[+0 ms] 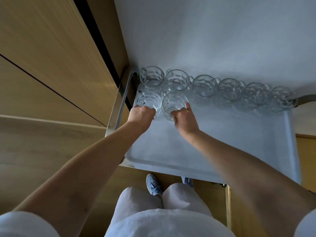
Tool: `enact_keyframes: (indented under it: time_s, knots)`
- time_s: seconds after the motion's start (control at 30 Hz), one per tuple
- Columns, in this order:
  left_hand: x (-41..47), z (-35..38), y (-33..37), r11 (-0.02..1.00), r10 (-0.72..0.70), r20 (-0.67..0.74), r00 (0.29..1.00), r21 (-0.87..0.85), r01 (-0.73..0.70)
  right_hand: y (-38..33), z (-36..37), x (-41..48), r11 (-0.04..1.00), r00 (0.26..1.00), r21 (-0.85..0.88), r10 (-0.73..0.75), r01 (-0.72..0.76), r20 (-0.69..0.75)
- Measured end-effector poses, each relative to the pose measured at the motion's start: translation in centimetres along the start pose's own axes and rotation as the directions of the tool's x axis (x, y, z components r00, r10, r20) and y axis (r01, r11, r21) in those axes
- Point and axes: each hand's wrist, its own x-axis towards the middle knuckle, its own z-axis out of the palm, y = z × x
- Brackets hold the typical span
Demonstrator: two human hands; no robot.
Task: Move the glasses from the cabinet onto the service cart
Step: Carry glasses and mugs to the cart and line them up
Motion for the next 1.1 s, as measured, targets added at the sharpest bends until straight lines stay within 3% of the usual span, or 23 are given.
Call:
enact_keyframes:
  time_s: [0.27,0.4,0.63,0.9,1.1]
  knots:
    - [1.6,0.0,-0.3,0.998,-0.013,-0.038,0.999,-0.061,0.011,0.1,1.2,0.1,1.0,1.0,-0.026,0.012,-0.012,-0.026]
    - [1.5,0.4,-0.4,0.998,-0.02,-0.063,0.998,-0.068,0.016,0.0,2.2,-0.1,0.999,0.992,-0.016,-0.039,0.037,-0.121]
    - [1.6,0.1,-0.3,0.994,-0.038,-0.043,0.998,-0.104,0.033,-0.5,2.4,-0.5,0.981,0.973,-0.177,-0.112,0.076,-0.201]
    - [1.2,-0.6,-0.2,1.0,-0.008,0.018,1.0,0.019,0.008,-0.4,2.2,-0.7,0.986,0.982,-0.148,-0.097,0.072,-0.163]
    - [0.5,-0.9,-1.0,0.999,-0.014,0.085,0.996,-0.04,0.017,0.2,1.0,-1.0,0.992,0.994,-0.071,-0.106,0.104,-0.027]
